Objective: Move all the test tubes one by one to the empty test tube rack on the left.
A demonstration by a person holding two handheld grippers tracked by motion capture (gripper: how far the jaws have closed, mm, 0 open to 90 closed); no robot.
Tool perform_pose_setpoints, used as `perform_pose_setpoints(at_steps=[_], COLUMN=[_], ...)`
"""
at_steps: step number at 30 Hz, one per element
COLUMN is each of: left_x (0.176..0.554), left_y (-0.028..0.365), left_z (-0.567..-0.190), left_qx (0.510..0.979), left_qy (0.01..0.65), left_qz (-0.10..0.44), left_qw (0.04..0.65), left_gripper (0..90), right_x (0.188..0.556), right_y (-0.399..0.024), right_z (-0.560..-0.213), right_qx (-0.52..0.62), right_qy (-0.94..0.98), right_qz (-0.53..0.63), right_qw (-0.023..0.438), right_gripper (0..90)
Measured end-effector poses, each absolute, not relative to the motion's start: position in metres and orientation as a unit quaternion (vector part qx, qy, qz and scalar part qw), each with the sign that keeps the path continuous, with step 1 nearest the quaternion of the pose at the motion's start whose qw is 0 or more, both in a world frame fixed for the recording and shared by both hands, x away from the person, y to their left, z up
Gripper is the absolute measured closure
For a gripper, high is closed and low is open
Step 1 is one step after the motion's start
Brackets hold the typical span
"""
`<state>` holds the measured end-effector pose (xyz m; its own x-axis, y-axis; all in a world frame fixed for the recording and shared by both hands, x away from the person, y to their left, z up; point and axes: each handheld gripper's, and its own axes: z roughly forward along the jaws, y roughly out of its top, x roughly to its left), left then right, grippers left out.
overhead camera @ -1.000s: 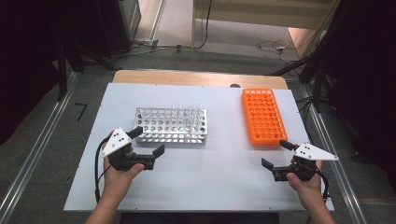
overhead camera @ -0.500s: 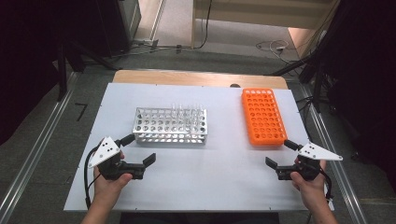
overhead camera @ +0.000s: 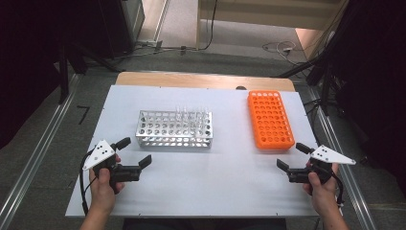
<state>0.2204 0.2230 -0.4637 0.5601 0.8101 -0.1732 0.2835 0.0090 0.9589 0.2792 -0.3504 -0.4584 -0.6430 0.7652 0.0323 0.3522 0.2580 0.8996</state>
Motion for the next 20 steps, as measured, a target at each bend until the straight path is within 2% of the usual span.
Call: perform_pose_setpoints(at_steps=[20], left_x=[0.2211], left_y=[0.2234], left_z=[-0.466], left_qx=[0.668], left_qy=[0.414], left_qz=[0.227], left_qw=[0.576], left_gripper=[0.0], right_x=[0.2806], right_y=[-0.348], right_z=[-0.4613], right_qx=[0.366], right_qy=[0.767], right_qz=[0.483], right_qw=[0.211], right_gripper=[0.0])
